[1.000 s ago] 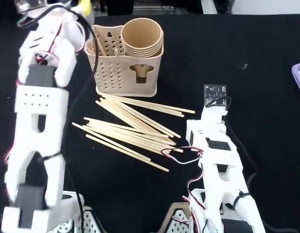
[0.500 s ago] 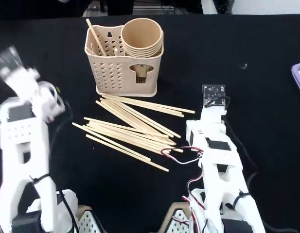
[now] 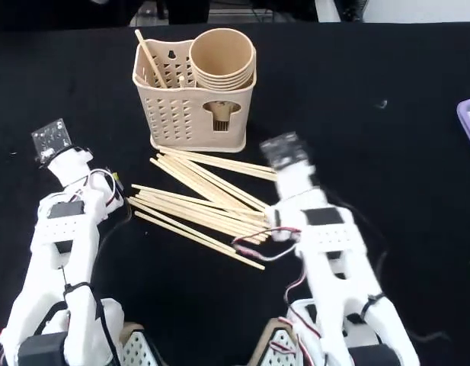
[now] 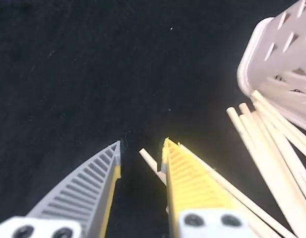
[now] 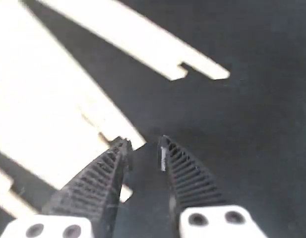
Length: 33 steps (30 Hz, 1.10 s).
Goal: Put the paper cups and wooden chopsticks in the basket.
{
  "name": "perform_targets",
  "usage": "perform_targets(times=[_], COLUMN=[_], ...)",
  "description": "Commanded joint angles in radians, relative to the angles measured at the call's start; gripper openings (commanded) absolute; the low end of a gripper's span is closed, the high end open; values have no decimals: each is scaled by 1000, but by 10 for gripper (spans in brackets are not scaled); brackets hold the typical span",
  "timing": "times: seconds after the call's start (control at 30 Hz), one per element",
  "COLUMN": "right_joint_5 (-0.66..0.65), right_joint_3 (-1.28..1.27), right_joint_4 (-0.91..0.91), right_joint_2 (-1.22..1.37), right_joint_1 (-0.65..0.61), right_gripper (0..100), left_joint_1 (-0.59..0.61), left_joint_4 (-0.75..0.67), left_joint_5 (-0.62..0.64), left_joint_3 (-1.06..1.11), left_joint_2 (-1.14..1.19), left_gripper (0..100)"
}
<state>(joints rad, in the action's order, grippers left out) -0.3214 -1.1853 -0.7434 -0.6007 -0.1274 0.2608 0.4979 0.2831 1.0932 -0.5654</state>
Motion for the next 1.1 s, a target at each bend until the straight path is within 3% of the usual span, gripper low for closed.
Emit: perform_targets(times=[0.0,0.33,0.53,0.73,1.07], right_joint_5=[-57,-55,-55,-2,15], right_joint_3=[58,84,150,114,61], right_joint_4=[-49,-123,-186,-129,-84], right_joint_2=[-35,-33,-33,-31,-27], right_joint_1=[-126,-359,-497,-537,-566], right_gripper=[92,92,91,89,89], left_joint_1=[-10,1,74,150,143], left_joint_4=[-20,-20,-20,-20,-28], left_joint_5=[0,0,0,2,64], left_joint_3=[-15,-16,-12,-12,-16], left_joint_2=[-29,-31,-31,-29,-23], left_gripper=[141,141,141,141,141])
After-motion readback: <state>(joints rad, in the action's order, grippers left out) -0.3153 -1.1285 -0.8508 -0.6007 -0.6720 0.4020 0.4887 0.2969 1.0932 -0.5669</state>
